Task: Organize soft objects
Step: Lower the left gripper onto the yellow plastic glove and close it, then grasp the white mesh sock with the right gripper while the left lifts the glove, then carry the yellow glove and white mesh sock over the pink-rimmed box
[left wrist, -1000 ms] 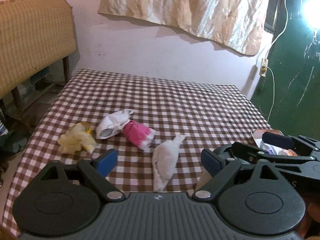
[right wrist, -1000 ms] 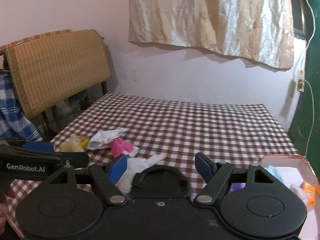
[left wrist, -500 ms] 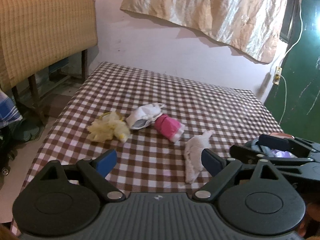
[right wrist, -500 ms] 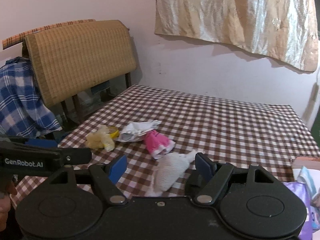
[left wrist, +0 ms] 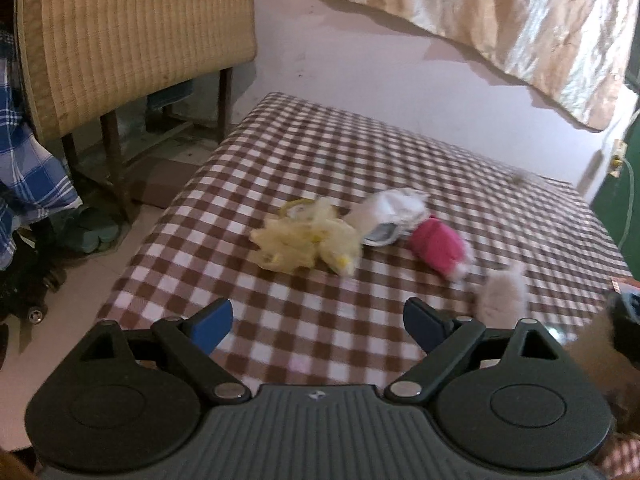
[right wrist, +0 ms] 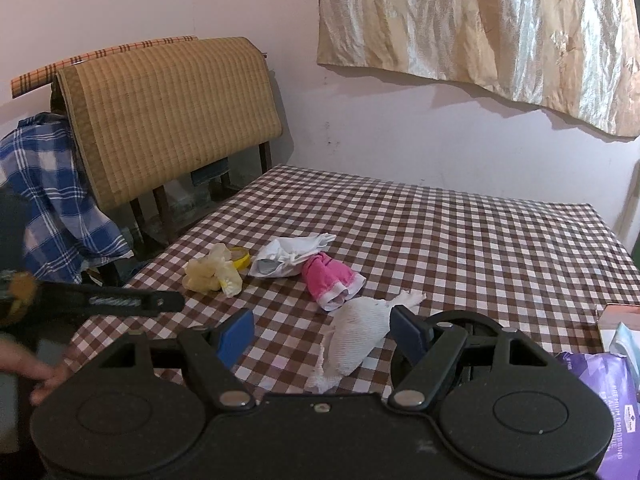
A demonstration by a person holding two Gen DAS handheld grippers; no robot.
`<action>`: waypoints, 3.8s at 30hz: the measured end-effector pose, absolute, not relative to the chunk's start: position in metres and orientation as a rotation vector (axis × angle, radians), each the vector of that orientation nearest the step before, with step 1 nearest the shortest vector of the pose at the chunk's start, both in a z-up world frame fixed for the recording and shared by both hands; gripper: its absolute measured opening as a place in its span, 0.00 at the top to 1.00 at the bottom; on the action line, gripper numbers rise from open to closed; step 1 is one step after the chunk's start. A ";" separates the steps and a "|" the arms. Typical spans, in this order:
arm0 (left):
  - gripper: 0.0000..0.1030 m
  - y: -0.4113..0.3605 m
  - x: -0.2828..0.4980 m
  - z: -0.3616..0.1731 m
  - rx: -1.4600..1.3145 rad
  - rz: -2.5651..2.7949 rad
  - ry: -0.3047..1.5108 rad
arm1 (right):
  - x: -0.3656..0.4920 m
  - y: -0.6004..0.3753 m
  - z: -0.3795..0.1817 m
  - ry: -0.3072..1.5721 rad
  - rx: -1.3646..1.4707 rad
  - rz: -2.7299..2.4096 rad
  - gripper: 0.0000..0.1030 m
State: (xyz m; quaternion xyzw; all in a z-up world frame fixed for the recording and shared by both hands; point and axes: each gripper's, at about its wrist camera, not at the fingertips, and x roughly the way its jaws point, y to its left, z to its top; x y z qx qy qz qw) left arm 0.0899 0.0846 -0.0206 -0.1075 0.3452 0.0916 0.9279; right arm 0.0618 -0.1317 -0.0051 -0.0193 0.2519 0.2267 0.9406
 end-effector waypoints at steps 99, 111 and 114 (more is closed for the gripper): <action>0.77 0.058 0.038 0.021 -0.256 0.074 0.587 | 0.058 -0.149 0.026 0.491 -0.042 0.437 0.57; 0.77 0.051 0.032 0.031 -0.252 0.092 0.585 | 0.051 -0.197 0.028 0.480 0.009 0.389 0.57; 0.77 0.053 0.030 0.037 -0.249 0.105 0.574 | 0.048 -0.206 0.030 0.470 0.012 0.381 0.57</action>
